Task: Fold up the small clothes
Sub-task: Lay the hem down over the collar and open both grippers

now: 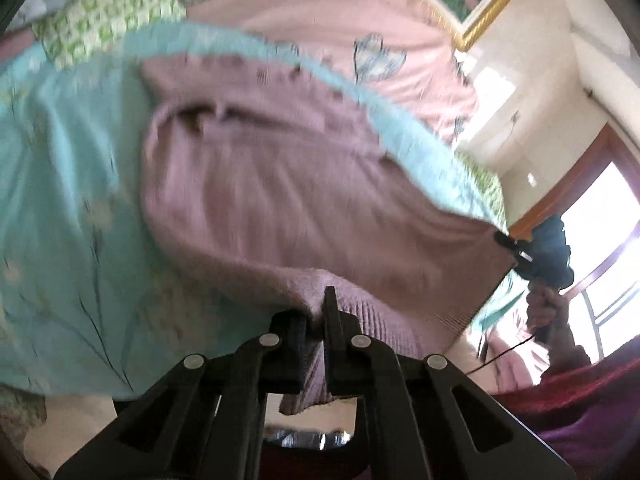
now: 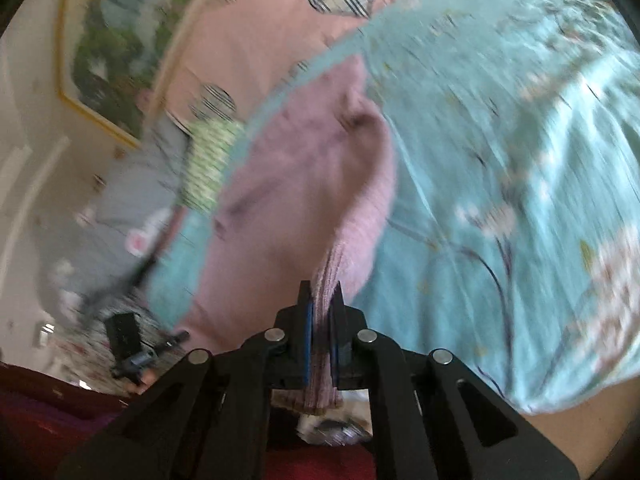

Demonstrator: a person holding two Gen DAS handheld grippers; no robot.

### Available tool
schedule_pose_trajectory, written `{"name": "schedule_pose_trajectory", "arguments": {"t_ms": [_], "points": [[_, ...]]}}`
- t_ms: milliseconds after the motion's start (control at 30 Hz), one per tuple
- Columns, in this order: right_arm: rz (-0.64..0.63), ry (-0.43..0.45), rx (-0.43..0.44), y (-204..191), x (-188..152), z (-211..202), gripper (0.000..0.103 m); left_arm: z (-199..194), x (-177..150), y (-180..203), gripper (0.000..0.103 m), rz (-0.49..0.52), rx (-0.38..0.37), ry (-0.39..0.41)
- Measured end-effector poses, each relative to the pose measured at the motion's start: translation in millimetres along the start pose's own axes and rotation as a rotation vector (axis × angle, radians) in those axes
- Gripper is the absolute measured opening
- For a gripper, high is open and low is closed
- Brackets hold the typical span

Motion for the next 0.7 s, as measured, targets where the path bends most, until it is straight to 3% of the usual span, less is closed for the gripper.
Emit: {"name": "schedule_pose_trajectory", "arguments": {"t_ms": [167,300,533,700], "points": [[-0.014,0.096,0.096,-16,52,16,0.007,-17,60,4,0.004,0.004,-0.027,0.122],[-0.039,0.136,0.126,-31,98,46,0.007,-12,113,0,0.004,0.037,0.012,0.200],[-0.030,0.147,0.087,-26,182,122,0.007,15,207,-36,0.004,0.000,0.073,0.279],[0.001,0.132,0.031,-6,229,181,0.007,50,253,-71,0.004,-0.043,0.119,0.278]]}}
Point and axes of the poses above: each gripper's, at about its wrist camera, not at the fingertips, and z roughly the way its jaws point, y to its right, x to its top, the point moved 6 cm from there along z, roughly the way its jaws point, and after that the axes turned 6 degrees about -z, right-handed, at the moved point
